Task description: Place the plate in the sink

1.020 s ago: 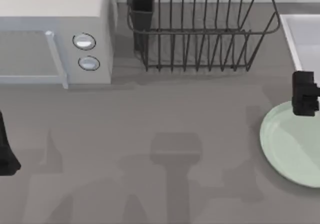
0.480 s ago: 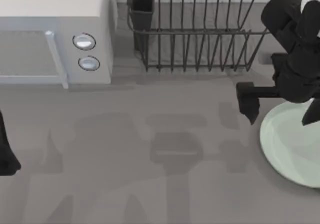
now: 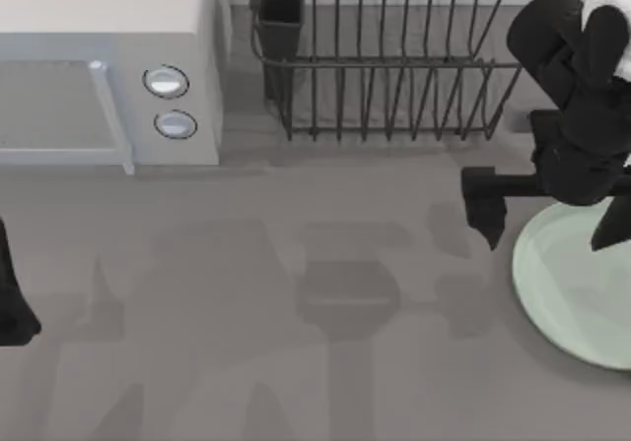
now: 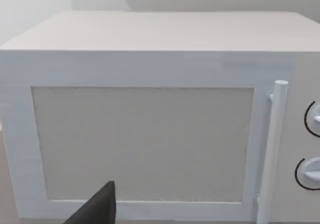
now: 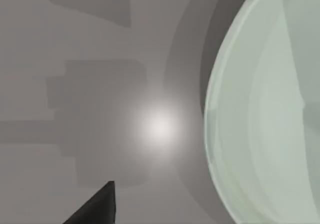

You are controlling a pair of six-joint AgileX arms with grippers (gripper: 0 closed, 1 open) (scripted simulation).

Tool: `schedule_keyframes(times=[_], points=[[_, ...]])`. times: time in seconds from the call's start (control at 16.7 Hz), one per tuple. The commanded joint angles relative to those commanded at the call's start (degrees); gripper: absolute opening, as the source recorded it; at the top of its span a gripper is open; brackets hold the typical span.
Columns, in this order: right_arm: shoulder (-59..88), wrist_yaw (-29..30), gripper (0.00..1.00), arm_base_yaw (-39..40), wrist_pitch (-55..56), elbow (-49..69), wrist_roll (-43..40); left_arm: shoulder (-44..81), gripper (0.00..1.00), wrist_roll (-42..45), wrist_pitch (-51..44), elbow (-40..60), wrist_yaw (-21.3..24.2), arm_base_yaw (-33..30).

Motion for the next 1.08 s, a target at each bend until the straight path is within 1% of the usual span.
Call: schedule_keyframes(times=[0.12,0.48,0.6,0.84,1.08], points=[[1.4,0.0,1.00,0.1,3.2,-2.0,0.0,0.0,1.00,0.0,0.0,0.0,0.0,0.0],[7.5,0.1,1.00,0.3,18.3,-10.1,0.3,0.0,1.00,0.0,0.0,0.0,0.0,0.0],[8.7,0.1,1.00,0.4,20.4,-11.6,0.3,0.0,1.00,0.0,0.0,0.0,0.0,0.0],[8.8,0.1,1.00,0.4,20.6,-11.7,0.3,0.0,1.00,0.0,0.0,0.0,0.0,0.0],[8.8,0.1,0.70,0.4,20.6,-11.7,0.3,0.0,1.00,0.0,0.0,0.0,0.0,0.0]])
